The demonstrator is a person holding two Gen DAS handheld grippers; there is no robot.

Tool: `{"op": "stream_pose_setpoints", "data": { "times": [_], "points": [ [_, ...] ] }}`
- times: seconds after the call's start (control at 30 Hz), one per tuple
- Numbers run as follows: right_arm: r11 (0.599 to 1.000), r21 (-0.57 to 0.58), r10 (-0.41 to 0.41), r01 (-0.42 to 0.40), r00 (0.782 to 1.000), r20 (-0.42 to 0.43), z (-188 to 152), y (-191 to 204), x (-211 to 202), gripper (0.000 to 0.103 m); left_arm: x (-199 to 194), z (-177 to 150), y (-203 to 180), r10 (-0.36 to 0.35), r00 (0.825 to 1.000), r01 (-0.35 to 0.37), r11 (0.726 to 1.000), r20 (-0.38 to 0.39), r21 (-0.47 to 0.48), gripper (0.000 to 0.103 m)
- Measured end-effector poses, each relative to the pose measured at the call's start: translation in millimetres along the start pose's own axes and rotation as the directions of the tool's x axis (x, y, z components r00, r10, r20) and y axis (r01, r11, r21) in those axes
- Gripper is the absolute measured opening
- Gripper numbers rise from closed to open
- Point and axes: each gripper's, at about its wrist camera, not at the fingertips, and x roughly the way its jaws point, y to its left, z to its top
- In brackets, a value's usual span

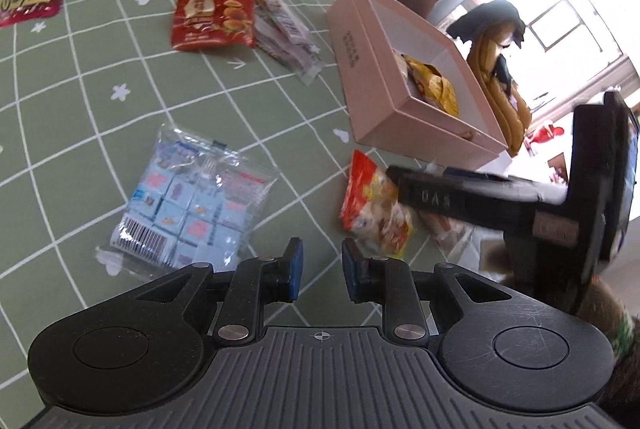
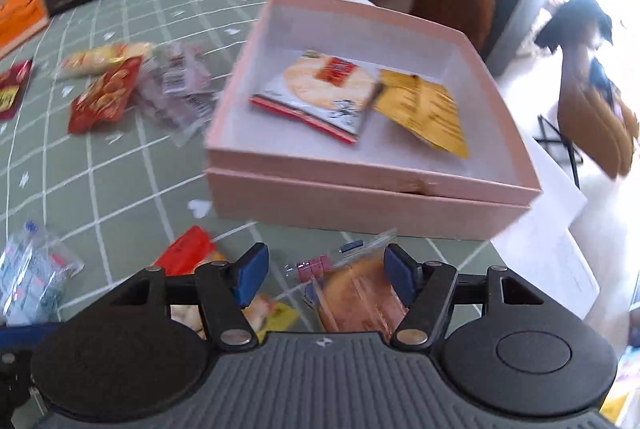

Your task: Organize snacks

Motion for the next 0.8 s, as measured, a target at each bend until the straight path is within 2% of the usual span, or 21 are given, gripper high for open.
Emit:
{"op": "stream_pose_setpoints", "data": {
  "times": [0.13,0.23,0.33,0.43,0.57,0.67,0.8],
  "points": [
    [0.999,-0.029,0.025,-0.025,1.000,0.002,-13.3,8.7,-12.7,0.066,2.2,1.8,1.8,-0.015,1.000,0.015,1.000,0.003,-0.008,0.025],
    [0.997,-0.008,0.081,-0.081,0.997,-0.002,-23.2,9.6,-25.7,0.066,6.9,4.6,-3.6,-0.012,1.000,0.012,1.000,0.004,0.013,0.025],
    [0.992,0.023,0.125,-0.125,0.992,-0.001,-31.8,8.2,-34.5,0.066,12.7,10.5,-11.8,0.019,1.000,-0.020,0.999,0.018,0.042,0.033],
    [0.989,0.038,0.144,-0.144,0.990,0.002,-35.7,5.3,-37.5,0.066,21.1,16.6,-19.8,0.040,0.999,-0.042,0.996,0.019,0.074,0.033],
    [0.986,0.080,0.147,-0.147,0.989,0.013,-39.1,-9.4,-39.3,0.065,31.3,16.7,-31.8,0.112,0.993,-0.114,0.977,0.022,0.178,0.033],
    [0.986,0.121,0.108,-0.110,0.994,0.021,-44.8,-26.4,-35.1,0.065,31.9,16.2,-31.3,0.147,0.988,-0.153,0.964,0.043,0.218,0.042],
    [0.964,0.240,0.111,-0.112,0.994,0.019,-53.1,-57.3,-25.0,0.067,28.5,21.3,-31.6,0.229,0.970,-0.244,0.932,0.088,0.269,0.040]
  ]
}}
